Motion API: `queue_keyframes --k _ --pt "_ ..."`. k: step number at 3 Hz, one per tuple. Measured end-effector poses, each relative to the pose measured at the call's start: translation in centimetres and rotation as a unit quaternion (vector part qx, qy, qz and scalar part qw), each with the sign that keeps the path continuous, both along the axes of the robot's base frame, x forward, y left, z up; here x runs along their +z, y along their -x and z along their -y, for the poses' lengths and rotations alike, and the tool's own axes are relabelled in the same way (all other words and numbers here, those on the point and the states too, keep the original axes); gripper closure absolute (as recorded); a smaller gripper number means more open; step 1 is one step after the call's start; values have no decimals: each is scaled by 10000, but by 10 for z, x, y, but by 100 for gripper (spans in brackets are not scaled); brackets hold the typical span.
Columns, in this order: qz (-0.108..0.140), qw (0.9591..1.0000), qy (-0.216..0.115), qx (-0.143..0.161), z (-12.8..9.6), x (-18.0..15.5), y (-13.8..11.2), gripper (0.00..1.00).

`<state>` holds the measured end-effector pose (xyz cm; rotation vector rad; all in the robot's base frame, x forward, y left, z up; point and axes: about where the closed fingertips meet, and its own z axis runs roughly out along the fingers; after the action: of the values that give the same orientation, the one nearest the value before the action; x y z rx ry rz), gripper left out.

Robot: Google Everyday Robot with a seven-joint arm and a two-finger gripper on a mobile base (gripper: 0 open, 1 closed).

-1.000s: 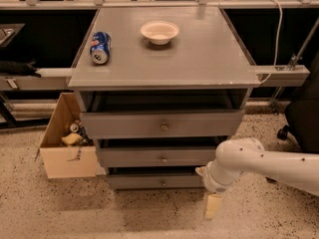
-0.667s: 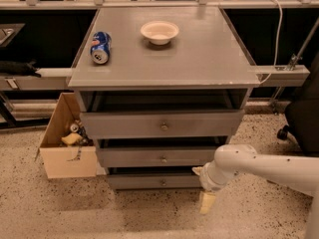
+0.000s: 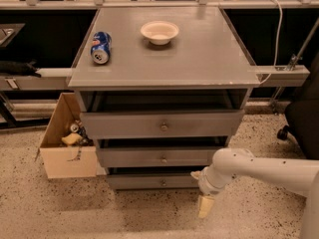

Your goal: Open middle drawer

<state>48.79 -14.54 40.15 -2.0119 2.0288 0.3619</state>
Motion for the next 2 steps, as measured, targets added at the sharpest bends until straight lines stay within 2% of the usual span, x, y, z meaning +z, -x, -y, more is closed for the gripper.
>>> queue_keyframes --k 1,2 --pt "177 9998 -26 118 1 3 -8 0" --pt "744 9968 -18 277 5 26 -30 0"
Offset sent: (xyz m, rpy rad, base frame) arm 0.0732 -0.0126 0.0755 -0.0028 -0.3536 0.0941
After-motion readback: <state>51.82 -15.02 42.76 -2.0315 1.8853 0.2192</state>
